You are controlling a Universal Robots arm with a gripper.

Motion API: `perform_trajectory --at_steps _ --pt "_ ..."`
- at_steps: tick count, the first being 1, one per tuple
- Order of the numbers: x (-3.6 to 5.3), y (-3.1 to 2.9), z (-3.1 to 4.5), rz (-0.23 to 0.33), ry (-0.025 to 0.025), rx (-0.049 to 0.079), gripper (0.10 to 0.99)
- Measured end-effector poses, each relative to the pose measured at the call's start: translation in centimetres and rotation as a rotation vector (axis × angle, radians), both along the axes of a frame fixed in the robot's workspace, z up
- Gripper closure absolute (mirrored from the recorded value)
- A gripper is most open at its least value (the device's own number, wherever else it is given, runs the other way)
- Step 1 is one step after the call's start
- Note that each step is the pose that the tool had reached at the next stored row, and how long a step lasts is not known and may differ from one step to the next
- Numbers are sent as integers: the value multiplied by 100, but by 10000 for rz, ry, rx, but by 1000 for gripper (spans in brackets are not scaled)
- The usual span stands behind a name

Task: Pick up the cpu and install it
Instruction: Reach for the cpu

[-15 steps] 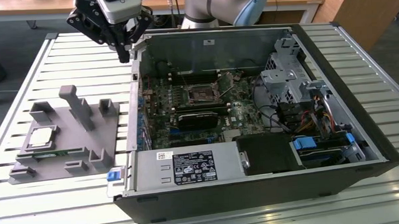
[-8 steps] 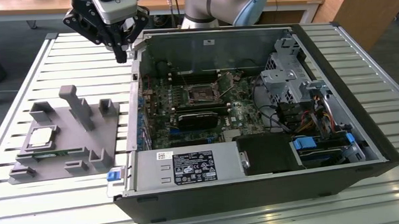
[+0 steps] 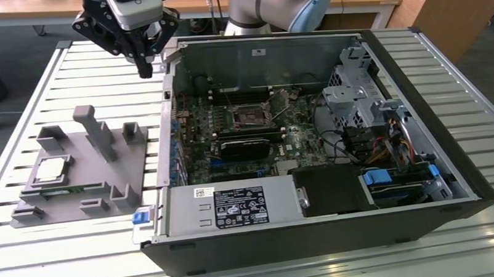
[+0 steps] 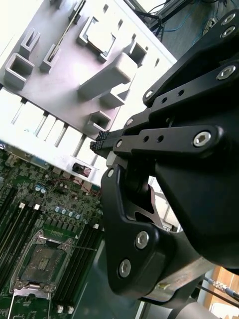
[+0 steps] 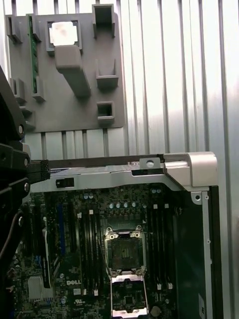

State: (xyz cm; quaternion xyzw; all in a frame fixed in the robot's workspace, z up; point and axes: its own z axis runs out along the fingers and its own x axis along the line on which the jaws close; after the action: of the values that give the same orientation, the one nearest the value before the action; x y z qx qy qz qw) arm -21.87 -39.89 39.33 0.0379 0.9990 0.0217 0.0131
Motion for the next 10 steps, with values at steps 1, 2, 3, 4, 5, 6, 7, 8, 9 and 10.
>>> perform_trajectory --at_steps 1,2,3,4,5,6,7,8,9,10 --pt "-9 0 0 0 -1 1 980" --pt "-17 0 0 0 0 0 980" --pt "-25 0 0 0 0 0 980" --pt "-34 0 0 0 0 0 980" --pt "-42 0 0 0 0 0 980" --pt "-50 0 0 0 0 0 980" --pt "-58 0 0 0 0 0 980" --pt "-67 0 0 0 0 1 980" --pt "-76 0 0 0 -1 0 980" --pt "-85 0 0 0 0 0 980"
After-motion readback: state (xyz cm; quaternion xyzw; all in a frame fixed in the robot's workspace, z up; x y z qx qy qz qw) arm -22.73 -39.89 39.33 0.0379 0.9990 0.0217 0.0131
